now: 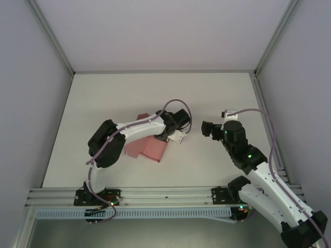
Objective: Assemble paper box
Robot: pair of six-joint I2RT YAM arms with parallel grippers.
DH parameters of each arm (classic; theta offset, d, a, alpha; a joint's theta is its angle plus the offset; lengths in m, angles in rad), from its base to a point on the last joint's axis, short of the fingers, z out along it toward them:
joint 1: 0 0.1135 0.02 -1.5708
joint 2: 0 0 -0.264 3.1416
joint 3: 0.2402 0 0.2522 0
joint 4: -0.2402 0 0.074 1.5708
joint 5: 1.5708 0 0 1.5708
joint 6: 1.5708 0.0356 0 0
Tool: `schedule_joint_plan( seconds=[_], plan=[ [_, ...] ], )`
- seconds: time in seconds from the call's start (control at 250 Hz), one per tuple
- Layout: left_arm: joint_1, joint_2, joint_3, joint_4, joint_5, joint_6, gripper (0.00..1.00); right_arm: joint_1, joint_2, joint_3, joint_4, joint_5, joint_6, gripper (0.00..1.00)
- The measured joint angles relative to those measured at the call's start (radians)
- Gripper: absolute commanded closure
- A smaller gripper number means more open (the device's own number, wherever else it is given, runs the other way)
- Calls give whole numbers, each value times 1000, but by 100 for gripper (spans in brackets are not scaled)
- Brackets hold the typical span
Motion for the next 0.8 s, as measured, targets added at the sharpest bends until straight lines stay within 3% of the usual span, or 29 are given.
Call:
schedule_joint_plan(
  seconds=[0.16, 0.299, 0.435, 0.603, 0.631, 0.647, 0.659, 0.799],
  plan=[
    [-48, 70, 13, 2, -15, 68, 95, -27, -18, -56, -12, -1, 25, 0],
    [-66, 106, 36, 4, -24, 100, 76, -56, -28, -74, -13, -13, 45, 0],
    [-68, 110, 71, 3, -11, 93, 50, -76, -29, -74, -14, -24, 53, 0],
    [-68, 61, 98, 32, 74, 62, 36, -90, -29, -73, -32, -35, 54, 0],
    [-67, 40, 98, 36, 92, 55, 22, -92, -29, -71, -39, -39, 54, 0],
    [-65, 27, 97, 40, 100, 51, 5, -93, -28, -69, -43, -42, 54, 0],
    [-64, 14, 97, 44, 109, 42, 1, -94, -27, -68, -46, -43, 54, 0],
    [-43, -168, 57, 125, 188, -17, 0, -96, -5, -21, -70, -75, 48, 0]
  ],
)
